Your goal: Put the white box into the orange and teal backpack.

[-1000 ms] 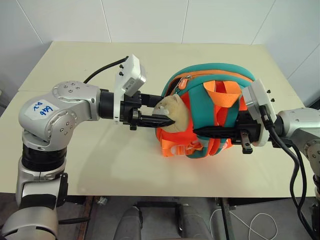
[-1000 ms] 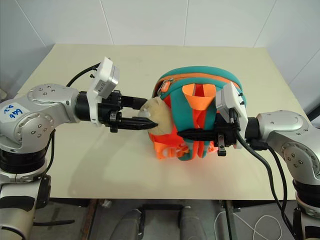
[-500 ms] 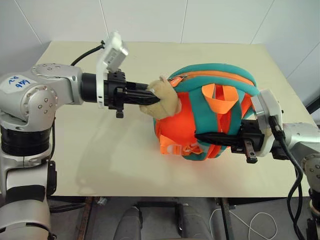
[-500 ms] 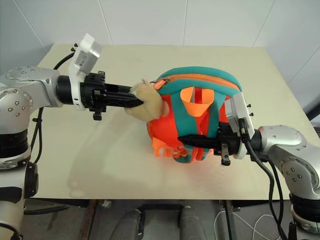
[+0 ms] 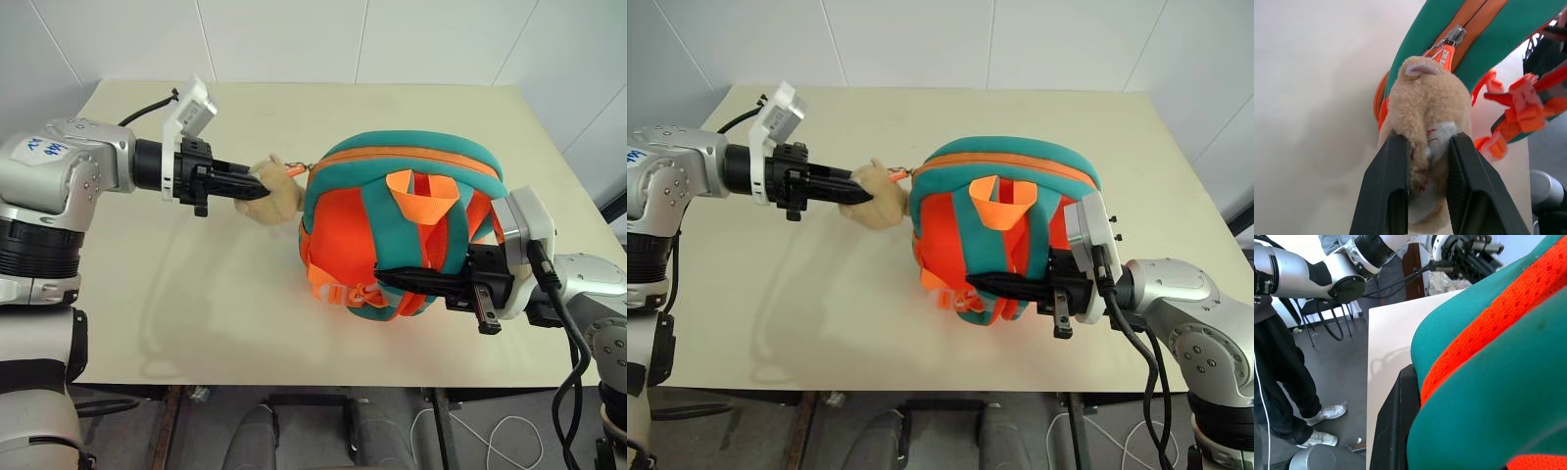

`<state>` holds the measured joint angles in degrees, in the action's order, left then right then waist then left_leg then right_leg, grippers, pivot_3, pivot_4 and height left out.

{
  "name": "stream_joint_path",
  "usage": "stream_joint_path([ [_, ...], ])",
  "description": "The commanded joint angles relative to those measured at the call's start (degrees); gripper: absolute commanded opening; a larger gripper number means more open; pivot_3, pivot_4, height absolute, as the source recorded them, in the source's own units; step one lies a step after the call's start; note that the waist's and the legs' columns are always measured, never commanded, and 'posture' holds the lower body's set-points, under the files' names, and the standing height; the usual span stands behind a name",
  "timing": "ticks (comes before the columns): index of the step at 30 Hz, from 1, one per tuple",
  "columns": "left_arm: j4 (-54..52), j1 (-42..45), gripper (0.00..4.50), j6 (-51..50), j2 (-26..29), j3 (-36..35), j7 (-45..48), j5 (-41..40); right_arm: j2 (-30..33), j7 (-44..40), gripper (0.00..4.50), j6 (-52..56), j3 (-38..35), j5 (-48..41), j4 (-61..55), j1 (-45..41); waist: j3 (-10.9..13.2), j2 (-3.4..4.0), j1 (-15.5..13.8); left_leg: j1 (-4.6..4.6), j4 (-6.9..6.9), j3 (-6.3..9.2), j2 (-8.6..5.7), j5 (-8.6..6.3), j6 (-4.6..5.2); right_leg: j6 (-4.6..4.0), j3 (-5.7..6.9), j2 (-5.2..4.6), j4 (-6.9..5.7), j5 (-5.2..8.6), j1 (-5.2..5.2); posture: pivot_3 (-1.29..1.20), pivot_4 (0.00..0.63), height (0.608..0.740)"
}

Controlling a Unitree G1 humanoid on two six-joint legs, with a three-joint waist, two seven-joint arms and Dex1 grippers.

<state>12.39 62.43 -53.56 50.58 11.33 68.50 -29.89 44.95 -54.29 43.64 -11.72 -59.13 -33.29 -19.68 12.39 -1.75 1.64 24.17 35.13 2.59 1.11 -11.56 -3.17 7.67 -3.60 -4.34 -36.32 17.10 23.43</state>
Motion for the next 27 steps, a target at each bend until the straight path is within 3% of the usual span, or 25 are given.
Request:
stream_joint_path([
  [1, 1.81, -0.13, 0.62, 1.79, 0.9, 0.89, 2.44, 3.12, 1.08, -0.55, 0.0, -1.61, -2.17, -1.05, -1.16, -0.39, 0.0, 0.0, -0.02, 0.01, -0.01, 0.0, 0.0, 0.0, 0.0, 0.0, 0.0, 0.0, 0.01, 0.0, 0.0, 0.0, 0.15, 0.74],
  [14, 5.26, -7.07, 0.62, 5.81, -4.14, 10.53, 7.09, 12.01, 3.79, -1.91, 0.0, -0.64, -1.14, -0.24, 0.66, -1.62, 0.0, 0.0, -0.03, 0.0, 0.0, 0.0, 0.01, -0.01, 0.01, 0.0, 0.0, -0.01, 0.01, 0.0, -0.01, 0.0, 0.15, 0.74],
  [21, 4.01, -8.46, 0.59, 4.21, -4.91, 7.54, 7.22, 10.69, 8.17, -3.52, 0.0, 0.45, -1.21, 1.48, 2.61, -2.57, 0.0, 0.0, -0.06, 0.0, 0.0, 0.0, 0.01, -0.01, 0.01, -0.01, 0.0, -0.01, 0.0, 0.0, -0.01, 0.0, 0.15, 0.74],
  [23, 2.91, -8.75, 0.59, 4.98, -4.2, 5.6, 7.26, 10.16, 10.2, -3.68, 0.64, 0.86, -1.64, 2.55, 3.55, -2.93, 0.0, 0.0, -0.03, 0.0, 0.01, 0.0, 0.01, -0.01, 0.01, -0.01, 0.0, -0.02, 0.0, 0.0, -0.01, 0.0, 0.15, 0.74],
  [27, 0.36, -9.53, 1.93, 3.5, -2.34, 1.32, 7.64, 8.01, 14.54, -6.27, 1.94, 0.5, -2.98, 4.44, 5.22, -2.76, 0.0, 0.0, 0.0, 0.0, -0.01, -0.01, 0.03, -0.01, 0.01, -0.03, 0.01, -0.01, -0.01, 0.02, 0.03, 0.0, 0.15, 0.74],
])
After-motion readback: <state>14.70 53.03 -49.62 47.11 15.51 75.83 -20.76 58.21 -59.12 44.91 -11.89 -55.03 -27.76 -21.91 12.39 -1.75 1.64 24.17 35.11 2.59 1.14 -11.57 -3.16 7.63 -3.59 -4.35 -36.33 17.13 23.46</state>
